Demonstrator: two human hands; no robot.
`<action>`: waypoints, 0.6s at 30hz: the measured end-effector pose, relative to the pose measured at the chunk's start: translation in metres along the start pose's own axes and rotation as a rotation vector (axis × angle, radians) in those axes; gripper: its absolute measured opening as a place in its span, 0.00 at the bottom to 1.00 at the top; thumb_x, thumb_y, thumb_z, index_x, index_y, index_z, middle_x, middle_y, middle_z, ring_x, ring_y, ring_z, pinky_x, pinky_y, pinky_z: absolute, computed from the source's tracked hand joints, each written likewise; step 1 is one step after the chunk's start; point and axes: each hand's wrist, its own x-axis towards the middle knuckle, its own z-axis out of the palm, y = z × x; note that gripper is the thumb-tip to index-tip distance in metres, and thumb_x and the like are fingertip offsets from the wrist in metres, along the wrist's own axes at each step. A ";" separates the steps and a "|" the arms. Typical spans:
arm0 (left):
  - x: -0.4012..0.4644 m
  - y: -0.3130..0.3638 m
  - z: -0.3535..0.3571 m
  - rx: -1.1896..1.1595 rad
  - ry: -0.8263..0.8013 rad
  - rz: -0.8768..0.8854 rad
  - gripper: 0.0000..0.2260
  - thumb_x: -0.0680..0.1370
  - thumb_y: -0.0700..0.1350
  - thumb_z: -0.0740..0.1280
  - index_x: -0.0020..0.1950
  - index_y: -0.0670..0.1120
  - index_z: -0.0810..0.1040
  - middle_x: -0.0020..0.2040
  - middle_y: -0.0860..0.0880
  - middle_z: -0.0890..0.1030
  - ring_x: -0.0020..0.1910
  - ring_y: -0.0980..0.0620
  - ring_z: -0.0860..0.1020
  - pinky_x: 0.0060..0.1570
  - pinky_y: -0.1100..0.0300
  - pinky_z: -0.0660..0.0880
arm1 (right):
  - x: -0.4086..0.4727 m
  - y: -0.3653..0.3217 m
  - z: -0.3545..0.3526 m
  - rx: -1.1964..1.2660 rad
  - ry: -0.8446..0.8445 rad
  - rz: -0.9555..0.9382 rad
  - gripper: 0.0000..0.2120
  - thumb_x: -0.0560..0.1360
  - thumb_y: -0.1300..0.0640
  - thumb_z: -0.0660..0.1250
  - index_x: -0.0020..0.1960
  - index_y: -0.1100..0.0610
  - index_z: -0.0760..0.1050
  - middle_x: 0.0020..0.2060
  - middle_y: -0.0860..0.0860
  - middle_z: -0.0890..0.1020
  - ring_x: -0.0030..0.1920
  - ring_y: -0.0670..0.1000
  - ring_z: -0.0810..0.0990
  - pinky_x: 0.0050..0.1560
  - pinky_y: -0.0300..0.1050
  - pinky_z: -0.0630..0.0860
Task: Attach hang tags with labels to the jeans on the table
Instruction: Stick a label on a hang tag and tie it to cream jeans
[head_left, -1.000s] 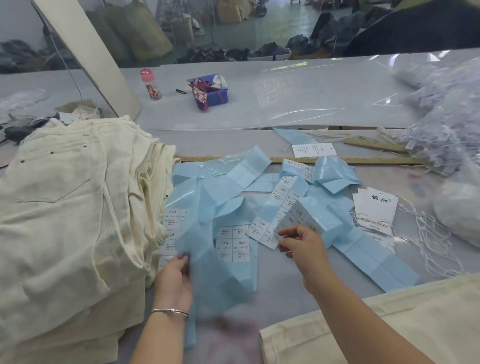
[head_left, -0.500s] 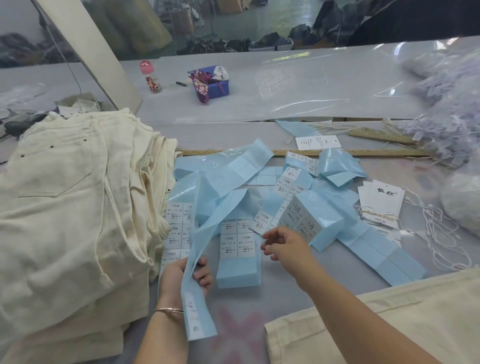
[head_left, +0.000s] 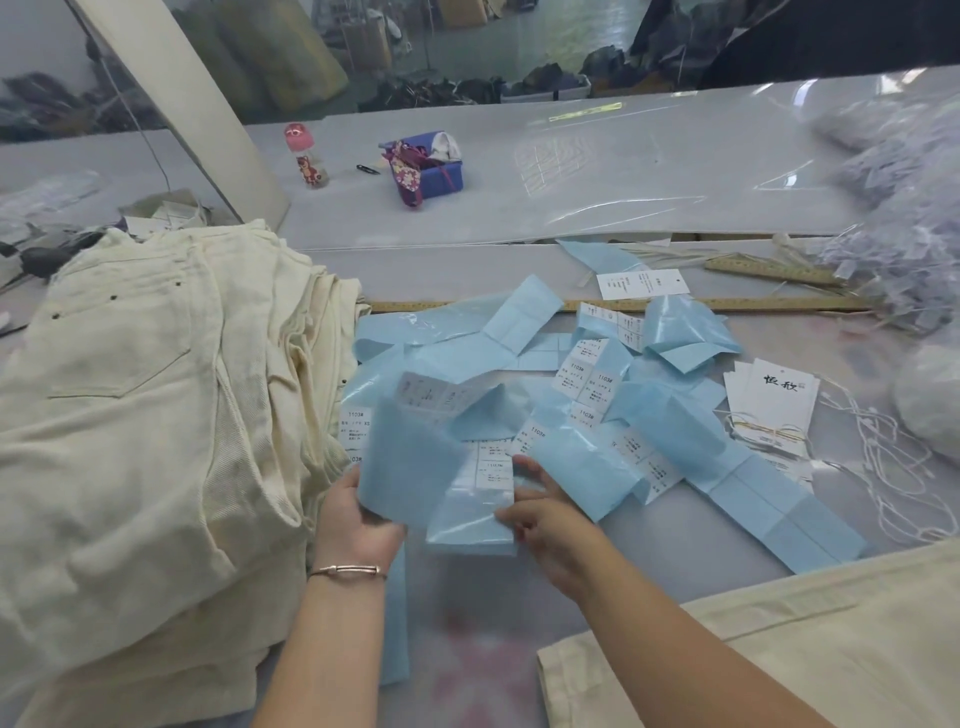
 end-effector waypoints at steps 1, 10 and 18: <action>0.000 0.001 0.002 -0.029 -0.009 0.022 0.14 0.51 0.35 0.70 0.34 0.38 0.84 0.38 0.41 0.85 0.34 0.42 0.84 0.32 0.46 0.80 | -0.002 -0.002 -0.004 0.032 -0.045 -0.032 0.27 0.72 0.79 0.58 0.58 0.52 0.75 0.49 0.55 0.85 0.53 0.56 0.81 0.55 0.48 0.74; 0.016 -0.009 0.013 -0.058 0.025 0.232 0.10 0.82 0.41 0.58 0.60 0.45 0.74 0.56 0.43 0.82 0.52 0.48 0.82 0.53 0.55 0.80 | -0.026 -0.020 -0.018 -0.194 -0.191 -0.159 0.36 0.64 0.76 0.63 0.67 0.52 0.70 0.59 0.52 0.82 0.55 0.54 0.78 0.43 0.44 0.68; -0.003 -0.019 0.007 1.697 0.059 0.896 0.22 0.77 0.51 0.68 0.71 0.56 0.70 0.62 0.52 0.77 0.62 0.50 0.75 0.60 0.53 0.74 | -0.032 -0.021 -0.025 -0.286 -0.175 -0.211 0.34 0.67 0.82 0.59 0.67 0.56 0.69 0.55 0.56 0.84 0.55 0.55 0.81 0.56 0.46 0.76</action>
